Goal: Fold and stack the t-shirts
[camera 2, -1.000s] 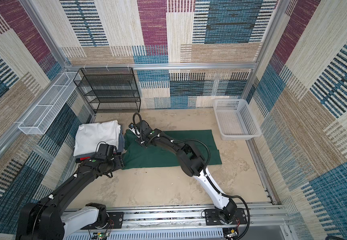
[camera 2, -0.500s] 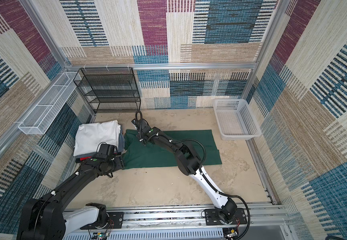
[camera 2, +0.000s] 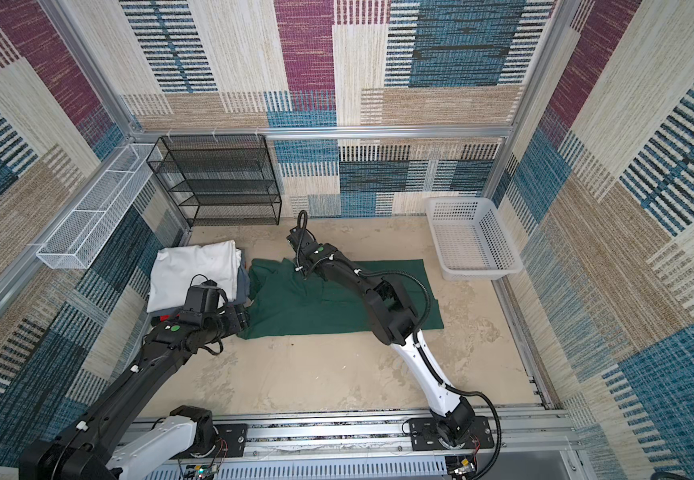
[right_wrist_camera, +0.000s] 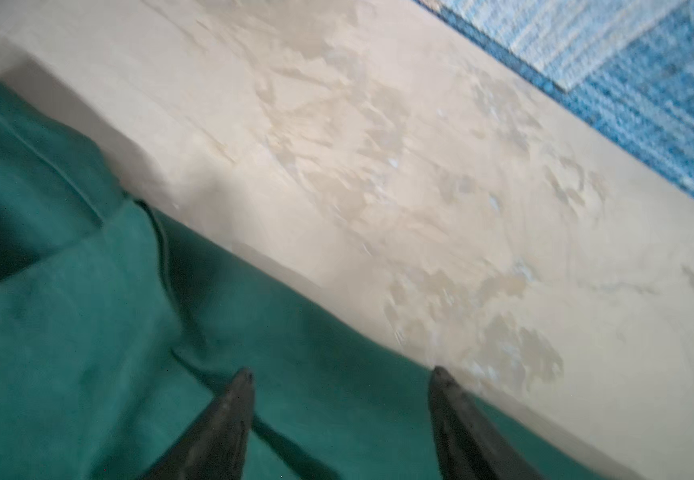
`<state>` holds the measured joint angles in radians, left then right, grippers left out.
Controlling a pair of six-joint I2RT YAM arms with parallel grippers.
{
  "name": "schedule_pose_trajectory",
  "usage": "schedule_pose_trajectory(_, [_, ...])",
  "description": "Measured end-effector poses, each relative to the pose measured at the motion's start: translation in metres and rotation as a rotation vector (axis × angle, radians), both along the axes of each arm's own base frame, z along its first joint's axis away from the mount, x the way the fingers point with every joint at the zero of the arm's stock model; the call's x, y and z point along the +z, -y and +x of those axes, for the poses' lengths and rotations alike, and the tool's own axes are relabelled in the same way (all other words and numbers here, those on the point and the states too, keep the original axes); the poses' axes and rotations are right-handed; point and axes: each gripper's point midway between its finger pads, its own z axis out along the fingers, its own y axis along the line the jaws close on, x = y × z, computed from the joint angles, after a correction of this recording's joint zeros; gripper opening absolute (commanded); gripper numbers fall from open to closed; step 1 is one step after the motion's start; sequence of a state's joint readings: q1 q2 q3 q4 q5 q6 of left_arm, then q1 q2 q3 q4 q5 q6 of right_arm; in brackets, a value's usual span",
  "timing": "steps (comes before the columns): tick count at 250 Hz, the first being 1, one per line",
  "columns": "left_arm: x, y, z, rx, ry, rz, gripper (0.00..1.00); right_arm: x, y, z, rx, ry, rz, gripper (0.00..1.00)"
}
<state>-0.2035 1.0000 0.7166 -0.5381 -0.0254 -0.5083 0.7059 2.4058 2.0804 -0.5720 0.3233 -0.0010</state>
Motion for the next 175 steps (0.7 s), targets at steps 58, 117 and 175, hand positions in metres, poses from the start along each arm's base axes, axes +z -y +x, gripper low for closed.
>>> schedule_pose_trajectory(58, [0.0,0.032,0.017,-0.099,-0.026,-0.016,0.75,-0.005,0.075,0.001,-0.138,-0.038,0.004,0.81])
schedule_pose_trajectory(117, [-0.021,0.079,0.056,-0.198,-0.07,-0.008,0.75,-0.045,0.147,-0.002,-0.279,-0.104,0.001,0.77])
schedule_pose_trajectory(175, [-0.048,0.097,0.104,-0.198,-0.103,0.012,0.74,-0.048,0.187,0.005,-0.361,-0.065,0.041,0.75])
